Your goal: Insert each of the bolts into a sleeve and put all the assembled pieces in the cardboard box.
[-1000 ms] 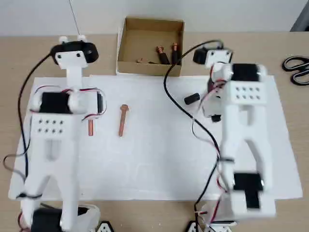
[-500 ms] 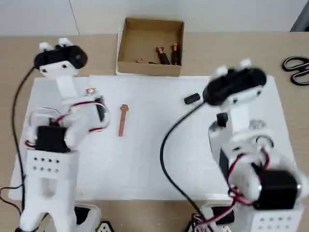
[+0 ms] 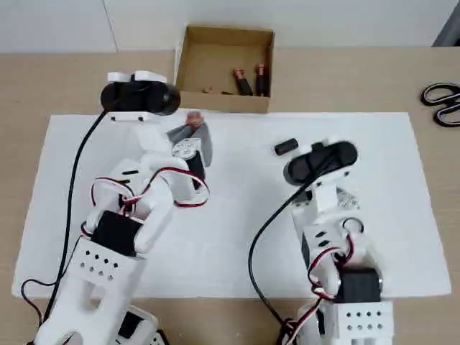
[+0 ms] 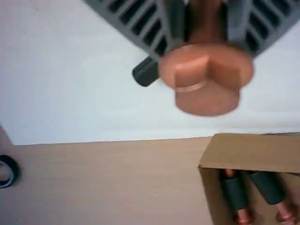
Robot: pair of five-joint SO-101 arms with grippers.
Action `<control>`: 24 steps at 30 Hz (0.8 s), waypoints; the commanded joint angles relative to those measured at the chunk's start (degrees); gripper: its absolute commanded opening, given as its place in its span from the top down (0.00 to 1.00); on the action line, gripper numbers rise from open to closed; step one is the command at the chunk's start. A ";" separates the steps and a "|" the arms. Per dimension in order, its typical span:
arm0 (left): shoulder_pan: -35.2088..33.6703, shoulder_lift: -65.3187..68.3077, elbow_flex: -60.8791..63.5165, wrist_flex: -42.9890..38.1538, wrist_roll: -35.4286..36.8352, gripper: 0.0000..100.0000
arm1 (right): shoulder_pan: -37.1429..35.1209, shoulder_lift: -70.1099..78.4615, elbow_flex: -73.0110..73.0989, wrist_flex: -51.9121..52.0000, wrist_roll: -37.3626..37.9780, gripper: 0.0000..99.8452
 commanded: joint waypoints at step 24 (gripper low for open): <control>12.22 -1.93 6.90 -13.54 1.32 0.99 | -19.47 -27.12 19.78 -11.65 -14.51 1.00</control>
